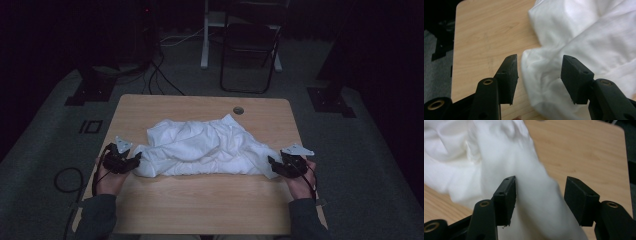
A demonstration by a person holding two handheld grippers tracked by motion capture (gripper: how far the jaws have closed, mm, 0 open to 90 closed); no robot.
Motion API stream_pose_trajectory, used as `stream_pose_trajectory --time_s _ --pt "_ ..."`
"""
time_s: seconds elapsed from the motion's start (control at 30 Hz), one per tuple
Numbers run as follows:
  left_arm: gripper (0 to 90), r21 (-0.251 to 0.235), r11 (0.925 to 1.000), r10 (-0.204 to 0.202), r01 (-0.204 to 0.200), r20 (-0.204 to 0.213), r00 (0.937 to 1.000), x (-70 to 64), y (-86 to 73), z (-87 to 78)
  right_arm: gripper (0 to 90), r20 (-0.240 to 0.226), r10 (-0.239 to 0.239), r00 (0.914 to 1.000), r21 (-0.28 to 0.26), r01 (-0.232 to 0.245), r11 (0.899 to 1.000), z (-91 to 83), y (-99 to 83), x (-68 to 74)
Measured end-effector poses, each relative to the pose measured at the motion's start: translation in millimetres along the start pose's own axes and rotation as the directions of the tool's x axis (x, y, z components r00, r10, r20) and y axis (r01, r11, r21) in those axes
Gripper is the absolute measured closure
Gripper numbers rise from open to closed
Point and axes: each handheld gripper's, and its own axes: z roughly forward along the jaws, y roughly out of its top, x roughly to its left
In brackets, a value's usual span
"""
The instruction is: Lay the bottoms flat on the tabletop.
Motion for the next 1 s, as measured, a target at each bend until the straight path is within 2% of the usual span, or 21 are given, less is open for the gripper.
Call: stream_pose_trajectory --time_s 0.2,0.4,0.47,0.53,0.63,0.67,0.73,0.8,0.9,0.97,1.0 --pt "46.6 -0.042 0.9989 0.024 -0.022 0.04 0.9989 -17.2 13.9 -1.3 39.9 -0.033 -0.022 0.9992 -0.03 0.021 0.999 0.0 11.2 8.4" --pt "43.5 -0.065 0.9966 0.058 -0.052 0.099 0.9934 -41.5 29.8 1.9 41.0 -0.06 -0.049 0.997 -0.034 0.047 0.998 13.3 25.0 21.9" --pt "42.1 -0.063 0.9956 0.076 -0.069 0.127 0.989 -52.6 35.3 6.0 42.2 -0.066 -0.054 0.9963 -0.032 0.052 0.998 19.5 30.5 27.1" --pt "40.4 -0.067 0.9923 0.113 -0.104 0.141 0.9835 -65.0 41.4 9.1 42.6 -0.063 -0.056 0.9964 -0.028 0.054 0.998 26.2 36.5 32.0" --pt "35.1 -0.102 0.9859 0.149 -0.132 0.174 0.9735 -83.8 51.6 11.9 41.1 -0.066 -0.055 0.9964 -0.024 0.053 0.998 36.6 45.5 38.5" --pt "33.2 -0.115 0.9842 0.157 -0.135 0.213 0.9644 -90.4 55.7 13.6 40.4 -0.07 -0.056 0.996 -0.021 0.055 0.998 40.2 48.3 40.7" --pt "28.3 -0.103 0.9833 0.171 -0.15 0.244 0.9545 -100.0 61.1 18.9 38.3 -0.067 -0.06 0.9959 -0.009 0.06 0.998 47.6 53.2 45.5" --pt "26.0 -0.091 0.9821 0.182 -0.165 0.234 0.9551 -109.8 64.2 27.6 36.3 -0.073 -0.059 0.9956 0.013 0.06 0.998 56.2 56.0 48.9" --pt "27.1 -0.054 0.9864 0.163 -0.155 0.226 0.9602 -118.1 65.4 43.8 36.1 -0.071 -0.06 0.9957 0.056 0.064 0.996 69.4 56.2 53.0" --pt "33.2 -0.021 0.9893 0.146 -0.144 0.215 0.9658 -123.8 65.3 53.7 39.9 -0.076 -0.049 0.996 0.076 0.054 0.996 75.1 55.0 53.6" --pt "36.3 -0.012 0.9893 0.144 -0.145 0.214 0.9661 -126.6 65.0 58.0 42.1 -0.079 -0.039 0.9961 0.088 0.046 0.995 78.2 54.0 53.4"
